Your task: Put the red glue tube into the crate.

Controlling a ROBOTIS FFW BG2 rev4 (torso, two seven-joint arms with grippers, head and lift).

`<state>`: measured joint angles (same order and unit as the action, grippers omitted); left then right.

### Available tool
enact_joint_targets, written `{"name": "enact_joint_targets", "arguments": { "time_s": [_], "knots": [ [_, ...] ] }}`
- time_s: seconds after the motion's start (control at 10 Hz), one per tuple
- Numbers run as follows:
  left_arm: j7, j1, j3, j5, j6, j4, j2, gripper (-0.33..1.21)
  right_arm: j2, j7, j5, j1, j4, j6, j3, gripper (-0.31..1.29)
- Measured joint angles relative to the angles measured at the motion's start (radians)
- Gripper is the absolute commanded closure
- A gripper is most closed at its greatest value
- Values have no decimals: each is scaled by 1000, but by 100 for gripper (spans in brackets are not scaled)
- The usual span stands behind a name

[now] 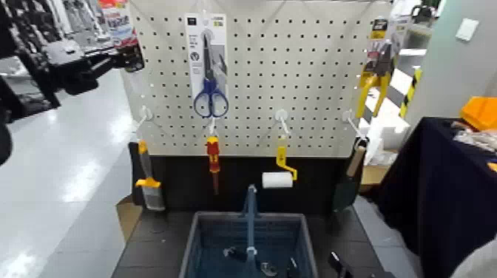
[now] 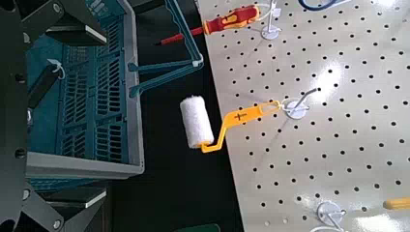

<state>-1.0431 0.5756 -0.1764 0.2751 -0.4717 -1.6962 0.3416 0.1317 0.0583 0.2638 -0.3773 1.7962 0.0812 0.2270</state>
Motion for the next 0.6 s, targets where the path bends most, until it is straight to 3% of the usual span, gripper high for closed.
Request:
{"name": "enact_joint_targets", "arguments": {
  "time_s": [0.6],
  "knots": [
    [14, -43, 33, 33, -18, -29, -23, 119, 2, -1, 2, -1, 0, -1, -1, 19]
  ]
}}
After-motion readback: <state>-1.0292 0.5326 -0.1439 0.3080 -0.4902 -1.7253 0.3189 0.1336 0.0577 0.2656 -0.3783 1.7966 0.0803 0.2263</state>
